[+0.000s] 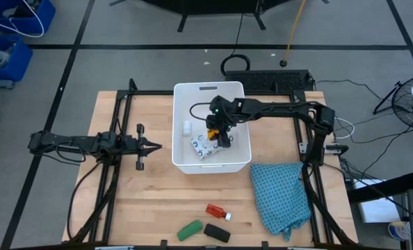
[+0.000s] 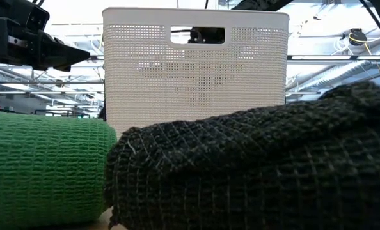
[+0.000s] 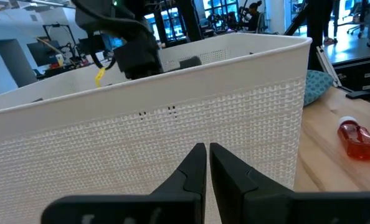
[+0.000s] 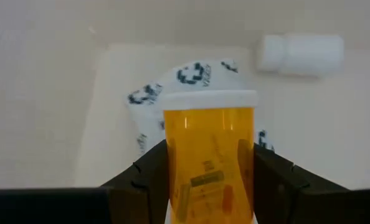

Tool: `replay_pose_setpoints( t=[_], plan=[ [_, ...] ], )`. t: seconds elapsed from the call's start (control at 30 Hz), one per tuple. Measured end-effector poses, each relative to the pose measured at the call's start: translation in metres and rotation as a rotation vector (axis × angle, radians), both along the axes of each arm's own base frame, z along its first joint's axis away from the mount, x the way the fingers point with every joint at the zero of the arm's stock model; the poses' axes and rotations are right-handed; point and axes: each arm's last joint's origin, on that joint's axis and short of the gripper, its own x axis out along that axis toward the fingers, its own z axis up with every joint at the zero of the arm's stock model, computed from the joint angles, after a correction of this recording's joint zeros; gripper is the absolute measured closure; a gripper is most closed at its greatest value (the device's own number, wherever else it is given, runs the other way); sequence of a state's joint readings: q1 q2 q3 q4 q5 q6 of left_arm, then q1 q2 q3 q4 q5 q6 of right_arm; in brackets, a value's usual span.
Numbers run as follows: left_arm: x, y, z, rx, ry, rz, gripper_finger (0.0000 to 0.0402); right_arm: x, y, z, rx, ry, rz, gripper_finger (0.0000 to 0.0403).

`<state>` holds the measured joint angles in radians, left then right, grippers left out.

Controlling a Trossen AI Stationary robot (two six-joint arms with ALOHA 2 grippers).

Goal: Pick & place medical supplies in basket/bin
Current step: Put the orange medicine bottle into the white bin

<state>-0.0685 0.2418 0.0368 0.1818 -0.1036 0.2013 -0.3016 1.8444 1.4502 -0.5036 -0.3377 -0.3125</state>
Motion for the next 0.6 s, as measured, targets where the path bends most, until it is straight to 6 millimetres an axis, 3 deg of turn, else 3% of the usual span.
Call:
replay_pose_setpoints(
  t=[0.17,0.43,0.6],
  plan=[
    [0.0,0.0,0.0,0.003,0.0,0.0,0.0376,0.007,-0.01,0.004,-0.142,-0.075,-0.082,0.0243],
    [0.0,0.0,0.0,0.015,0.0,0.002,0.0376,0.0,-0.045,0.009,-0.129,-0.133,-0.206,0.0243],
    [0.0,0.0,0.0,0.03,0.0,0.002,0.0376,0.002,-0.055,-0.005,-0.129,-0.114,-0.22,0.0243]
  ],
)
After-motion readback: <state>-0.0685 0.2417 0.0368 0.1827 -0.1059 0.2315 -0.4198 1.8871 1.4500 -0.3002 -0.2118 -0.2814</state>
